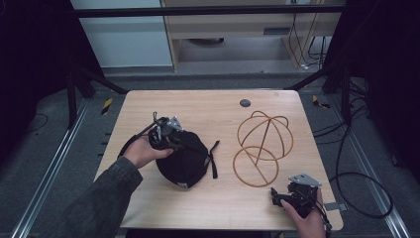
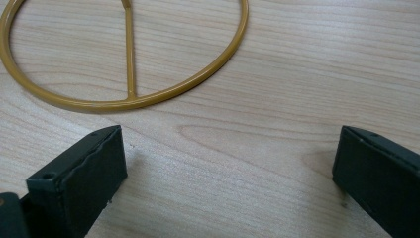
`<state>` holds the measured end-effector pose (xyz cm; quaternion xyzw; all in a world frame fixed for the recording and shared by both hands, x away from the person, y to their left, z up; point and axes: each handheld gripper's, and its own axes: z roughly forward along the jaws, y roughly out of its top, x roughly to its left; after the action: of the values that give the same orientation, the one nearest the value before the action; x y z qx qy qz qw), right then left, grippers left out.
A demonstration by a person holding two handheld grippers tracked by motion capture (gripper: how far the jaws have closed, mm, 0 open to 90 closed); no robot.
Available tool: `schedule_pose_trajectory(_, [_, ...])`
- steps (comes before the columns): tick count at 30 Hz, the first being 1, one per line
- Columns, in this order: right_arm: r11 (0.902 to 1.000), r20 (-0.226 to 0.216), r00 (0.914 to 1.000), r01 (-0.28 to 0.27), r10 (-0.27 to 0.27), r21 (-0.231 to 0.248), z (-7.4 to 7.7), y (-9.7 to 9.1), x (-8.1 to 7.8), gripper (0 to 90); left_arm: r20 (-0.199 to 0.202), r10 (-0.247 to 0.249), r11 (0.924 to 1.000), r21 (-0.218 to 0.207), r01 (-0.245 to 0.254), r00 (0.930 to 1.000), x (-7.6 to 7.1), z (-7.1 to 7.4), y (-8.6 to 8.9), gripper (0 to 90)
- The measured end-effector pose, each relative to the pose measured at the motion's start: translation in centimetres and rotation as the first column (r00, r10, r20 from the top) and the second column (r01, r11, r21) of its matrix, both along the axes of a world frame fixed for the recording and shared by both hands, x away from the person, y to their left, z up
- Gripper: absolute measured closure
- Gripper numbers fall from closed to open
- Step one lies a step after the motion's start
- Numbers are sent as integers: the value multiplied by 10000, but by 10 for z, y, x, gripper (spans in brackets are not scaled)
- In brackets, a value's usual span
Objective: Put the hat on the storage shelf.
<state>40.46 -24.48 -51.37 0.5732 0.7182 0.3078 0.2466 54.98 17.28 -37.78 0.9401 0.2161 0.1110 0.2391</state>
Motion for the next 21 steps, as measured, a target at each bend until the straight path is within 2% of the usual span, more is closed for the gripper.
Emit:
schedule_pose_trajectory(6, [10000,-1,10000,0,0,2,0,0,0,4,333,-100,9998,-145,105,9994,-9,14,5,717])
schedule_pose_trajectory(7, [10000,1,10000,-7,7,-4,0,0,0,4,465,-145,9995,-264,157,9988,-13,20,6,718])
schedule_pose_trajectory(21, [10000,1,10000,-3,3,1,0,0,0,4,974,-598,9967,-497,649,9934,-34,53,12,729])
